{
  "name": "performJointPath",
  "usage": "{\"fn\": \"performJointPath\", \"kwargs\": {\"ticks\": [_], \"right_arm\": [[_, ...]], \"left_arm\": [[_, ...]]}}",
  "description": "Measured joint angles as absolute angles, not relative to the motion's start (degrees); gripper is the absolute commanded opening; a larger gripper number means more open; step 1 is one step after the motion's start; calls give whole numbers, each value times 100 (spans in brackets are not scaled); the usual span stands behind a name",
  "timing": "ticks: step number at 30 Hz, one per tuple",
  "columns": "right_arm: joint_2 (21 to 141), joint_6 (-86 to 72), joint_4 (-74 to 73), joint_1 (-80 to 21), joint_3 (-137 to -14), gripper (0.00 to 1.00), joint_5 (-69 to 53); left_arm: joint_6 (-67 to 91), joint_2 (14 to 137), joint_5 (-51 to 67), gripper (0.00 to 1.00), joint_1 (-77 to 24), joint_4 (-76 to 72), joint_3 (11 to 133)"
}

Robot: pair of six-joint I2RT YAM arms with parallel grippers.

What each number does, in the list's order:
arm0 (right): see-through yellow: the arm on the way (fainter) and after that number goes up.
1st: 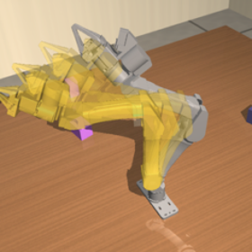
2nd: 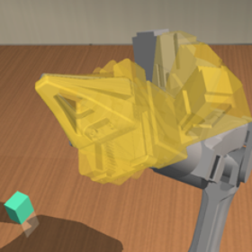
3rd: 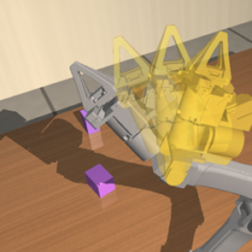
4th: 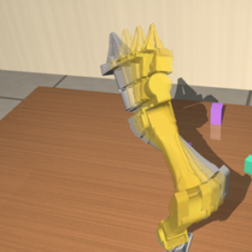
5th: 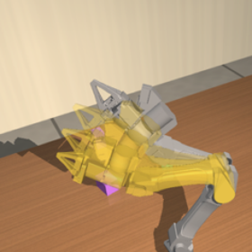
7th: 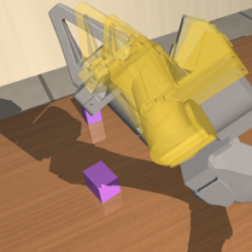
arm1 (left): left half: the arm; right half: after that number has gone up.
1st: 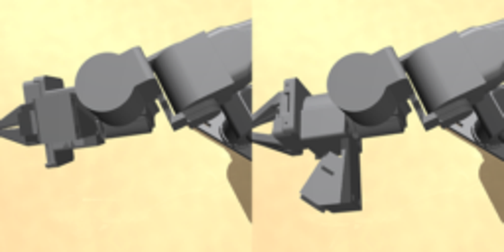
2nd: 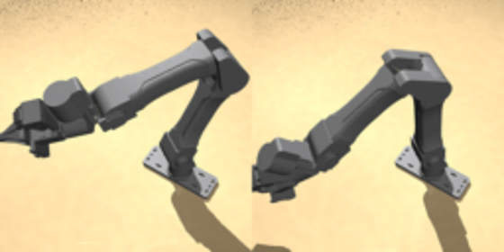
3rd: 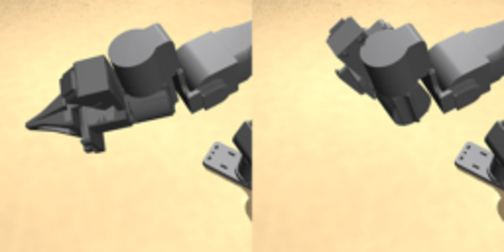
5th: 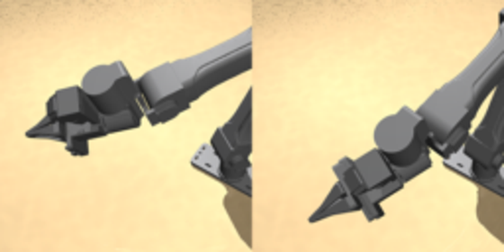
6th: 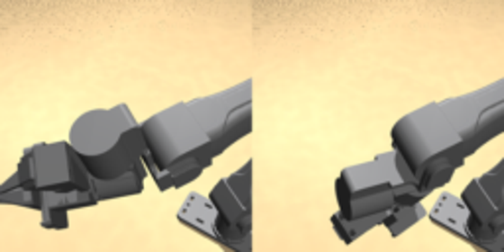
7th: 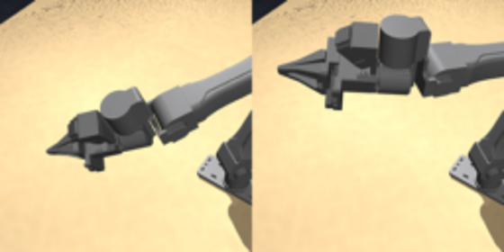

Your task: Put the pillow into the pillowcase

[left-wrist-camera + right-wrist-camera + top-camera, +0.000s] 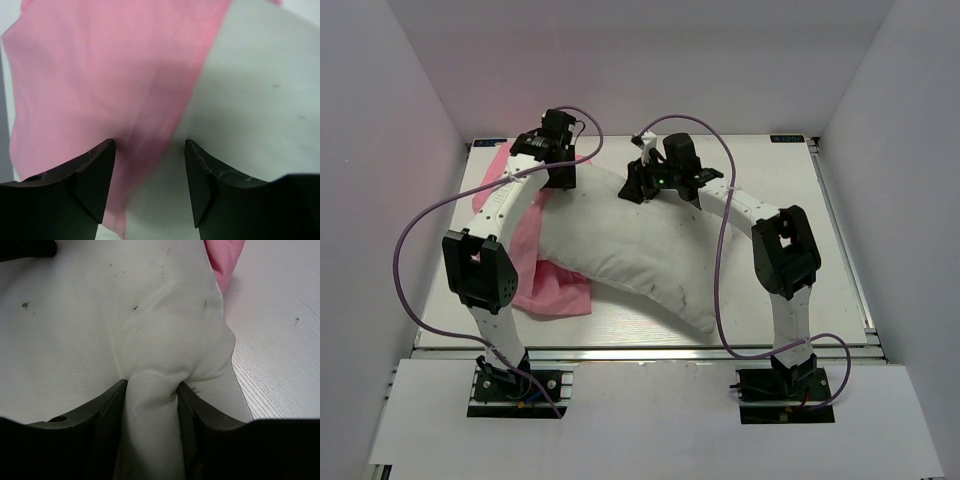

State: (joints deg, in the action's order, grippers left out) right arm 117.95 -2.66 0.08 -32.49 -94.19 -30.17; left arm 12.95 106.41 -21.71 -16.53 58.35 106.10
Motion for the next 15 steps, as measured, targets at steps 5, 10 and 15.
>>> {"fn": "performJointPath", "kwargs": {"ticks": [5,10,15], "right_arm": [[11795,-266,10,-3260,-9419,48,-3017],[11795,-257,8,-3267,-9419,48,-3017],[11795,-242,-1,-3271,-9428,45,-3009]], "left_arm": [[1315,10707,-2888,61,-1651,5916,10447],[1319,10755,-3264,42,-1651,6016,10582],[1354,10757,-3310,10,-1651,6036,10897]]}}
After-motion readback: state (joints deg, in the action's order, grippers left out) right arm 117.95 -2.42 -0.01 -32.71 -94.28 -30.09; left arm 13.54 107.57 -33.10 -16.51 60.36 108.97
